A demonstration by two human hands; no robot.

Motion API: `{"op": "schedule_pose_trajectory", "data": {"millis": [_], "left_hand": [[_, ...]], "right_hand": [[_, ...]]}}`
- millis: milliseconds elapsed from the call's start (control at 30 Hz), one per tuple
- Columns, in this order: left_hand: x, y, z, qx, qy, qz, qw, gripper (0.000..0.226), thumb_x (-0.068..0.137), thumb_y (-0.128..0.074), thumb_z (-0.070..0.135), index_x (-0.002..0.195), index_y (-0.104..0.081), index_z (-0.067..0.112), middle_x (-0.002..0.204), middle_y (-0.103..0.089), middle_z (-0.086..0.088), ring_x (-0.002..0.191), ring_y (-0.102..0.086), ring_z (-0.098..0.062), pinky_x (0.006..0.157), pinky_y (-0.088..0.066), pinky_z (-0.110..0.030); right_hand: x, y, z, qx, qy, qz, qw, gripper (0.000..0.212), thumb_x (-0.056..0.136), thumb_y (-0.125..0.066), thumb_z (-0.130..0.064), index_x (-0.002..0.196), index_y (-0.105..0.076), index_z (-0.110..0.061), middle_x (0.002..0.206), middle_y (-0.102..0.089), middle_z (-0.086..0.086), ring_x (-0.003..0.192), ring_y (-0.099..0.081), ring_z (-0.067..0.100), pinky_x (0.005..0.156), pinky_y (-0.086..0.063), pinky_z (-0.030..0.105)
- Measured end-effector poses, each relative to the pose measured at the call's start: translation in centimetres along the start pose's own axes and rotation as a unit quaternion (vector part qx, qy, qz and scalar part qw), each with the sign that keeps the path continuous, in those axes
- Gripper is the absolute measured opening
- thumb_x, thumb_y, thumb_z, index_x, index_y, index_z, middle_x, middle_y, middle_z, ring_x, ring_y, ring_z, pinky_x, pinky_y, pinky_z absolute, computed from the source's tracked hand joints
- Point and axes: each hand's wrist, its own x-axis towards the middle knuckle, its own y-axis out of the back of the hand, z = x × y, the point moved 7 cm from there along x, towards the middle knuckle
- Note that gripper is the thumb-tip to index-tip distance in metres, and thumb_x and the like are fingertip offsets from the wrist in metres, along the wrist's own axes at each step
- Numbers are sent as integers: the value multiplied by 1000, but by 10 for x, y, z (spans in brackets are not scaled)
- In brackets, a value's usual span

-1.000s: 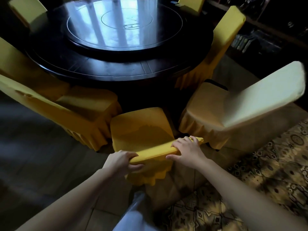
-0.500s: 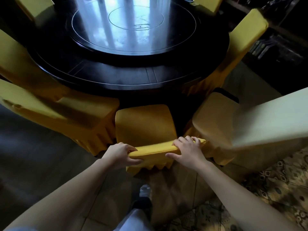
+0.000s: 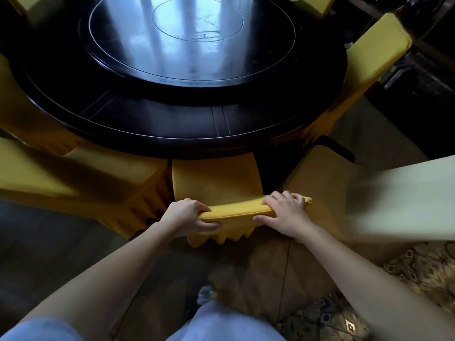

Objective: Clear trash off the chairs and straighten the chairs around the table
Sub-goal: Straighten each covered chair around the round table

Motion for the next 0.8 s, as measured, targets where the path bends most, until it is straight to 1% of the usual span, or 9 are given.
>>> {"op": "schedule_pose_trajectory", "data": {"millis": [267,367,433,500,600,667,733,800], "left_hand": [[22,2,-1,-8,-16,-7,1000,84,60,-48,85,120,-63,28,108,-68,8,90,-64,-9,75,-56,-29],[22,0,-1,-11,-17,-10,1000,89,56,-46,88,120,-62,29,111,-67,7,94,-62,-10,78,-56,-31],[21,-1,-1,-22,-19,-14,999,98,50,-39,92,121,-62,29,111,-67,6,93,-63,-10,76,-57,-30],[21,-1,-1,-29,-24,-20,999,99,50,-37,92,121,-62,28,110,-67,6,89,-63,-9,74,-57,-29],[20,0,1,-37,-28,-41,998,94,53,-39,90,121,-62,28,102,-68,8,82,-63,-6,70,-57,-27],[21,0,1,-39,-25,-52,998,86,59,-44,87,121,-62,29,96,-68,9,75,-63,-5,64,-55,-23],[21,0,3,-46,-25,-66,996,80,64,-46,83,121,-61,29,90,-66,10,70,-62,-4,58,-52,-20],[22,-2,5,-44,-29,-78,996,78,67,-44,81,121,-62,28,85,-67,9,65,-60,-5,53,-47,-19]], "right_hand": [[16,7,9,14,-1,0,1000,58,82,-37,-73,124,-50,-35,137,-43,-10,130,-33,17,109,-17,47],[15,5,10,25,-7,5,1000,59,82,-39,-72,129,-48,-38,148,-33,-9,139,-22,18,113,-10,50],[14,4,9,32,-17,4,999,59,82,-41,-72,132,-47,-39,153,-25,-8,143,-14,19,114,-5,52],[13,5,9,40,-29,7,999,59,83,-44,-70,132,-47,-39,156,-21,-7,145,-10,21,115,-2,53],[10,7,8,48,-43,19,998,57,82,-46,-70,126,-52,-36,156,-22,-6,145,-11,22,116,-1,53],[8,8,9,55,-49,29,997,57,81,-46,-71,125,-54,-34,154,-26,-6,144,-13,21,116,0,52],[5,9,8,64,-57,40,995,57,81,-46,-70,125,-54,-34,152,-30,-6,144,-16,20,117,0,52],[0,10,6,83,-67,51,993,56,82,-47,-68,127,-52,-34,149,-34,-7,142,-19,18,116,1,52]]}}
